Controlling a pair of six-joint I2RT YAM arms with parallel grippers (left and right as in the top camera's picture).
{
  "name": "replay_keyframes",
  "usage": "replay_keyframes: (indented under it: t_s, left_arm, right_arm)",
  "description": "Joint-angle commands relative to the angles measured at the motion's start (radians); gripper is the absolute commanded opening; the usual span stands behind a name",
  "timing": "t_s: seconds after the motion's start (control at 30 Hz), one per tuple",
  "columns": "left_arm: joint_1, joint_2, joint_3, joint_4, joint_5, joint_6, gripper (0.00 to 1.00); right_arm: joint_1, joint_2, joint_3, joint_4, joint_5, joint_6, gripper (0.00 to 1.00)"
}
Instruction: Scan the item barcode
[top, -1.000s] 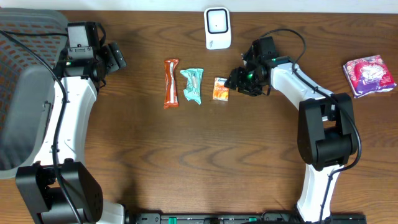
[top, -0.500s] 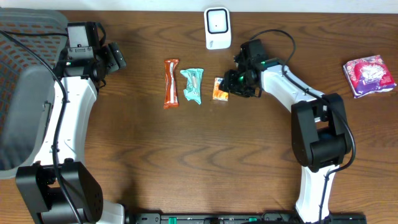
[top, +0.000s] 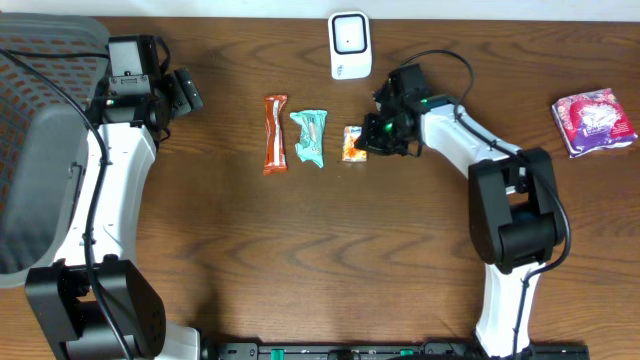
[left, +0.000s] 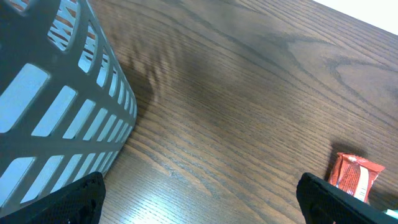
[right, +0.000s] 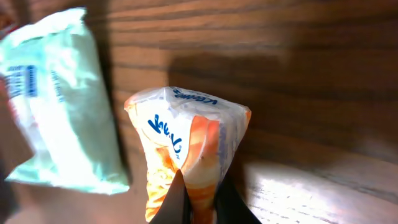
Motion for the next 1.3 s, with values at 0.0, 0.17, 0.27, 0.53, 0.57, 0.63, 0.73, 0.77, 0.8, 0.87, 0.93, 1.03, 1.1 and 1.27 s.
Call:
replay_keyframes:
  t_s: [0.0,0.17,0.27,0.53,0.57,0.63,0.73,0.77,0.8,0.87,0.93,1.03,1.1,1.27]
  left_arm:
    - [0.005,0.005,0.005,-0.003,-0.009,-0.009,0.98]
    - [0.005,0.005,0.005,-0.003,-0.009,-0.009,0.98]
    - [0.005,0.005,0.005,-0.003,-0.009,-0.009,0.98]
    - [0.005,0.005,0.005,-0.003,-0.009,-0.009,0.98]
    - [0.005,0.005,0.005,-0.003,-0.009,-0.009,0.98]
    - [0.005,0.005,0.005,-0.003,-0.009,-0.009,0.98]
    - [0.005,0.005,0.005,-0.003,-0.009,-0.009,0.98]
    - [0.005,0.005,0.005,-0.003,-0.009,-0.009,0.98]
    - [0.005,0.005,0.005,-0.003,-0.009,-0.009,0.98]
    - [0.005,0.005,0.005,-0.003,-0.009,-0.009,0.98]
    - [0.005,0.005,0.005,-0.003,-0.009,-0.009,0.98]
    - [0.005,0.005,0.005,-0.003,-0.009,-0.009,0.98]
    - [0.005,0.005,0.005,-0.003,-0.009,-0.009,0.98]
    - [0.005,0.005,0.005,-0.003,-0.009,-0.009,0.98]
  right_arm:
    - [-0.058,0.029,-0.008,0.005,-0.255,-0.179,0.01]
    - [-0.130,0.029,-0.008,-0.002,-0.616,-0.410,0.01]
    - [-0.161,0.029,-0.008,-0.027,-0.740,-0.472,0.01]
    - [-0.175,0.029,-0.008,-0.074,-0.757,-0.494,0.01]
    - [-0.174,0.029,-0.008,-0.074,-0.757,-0.494,0.01]
    - [-0.174,0.029,-0.008,-0.074,-0.757,-0.494,0.01]
    - [-0.174,0.029,-0.008,-0.074,-0.757,-0.494,0.01]
    - [-0.174,0.029,-0.008,-0.074,-0.757,-0.494,0.01]
    - [-0.174,0.029,-0.008,-0.074,-0.757,-0.494,0.01]
    - [-0.174,0.029,-0.008,-0.074,-0.757,-0.494,0.01]
    - [-0.174,0.029,-0.008,-0.074,-0.757,-0.494,0.01]
    - [-0.174,0.029,-0.008,-0.073,-0.756,-0.494,0.01]
    - [-0.174,0.029,-0.008,-0.073,-0.756,-0.494,0.01]
    - [-0.174,0.029,-0.008,-0.073,-0.753,-0.502,0.01]
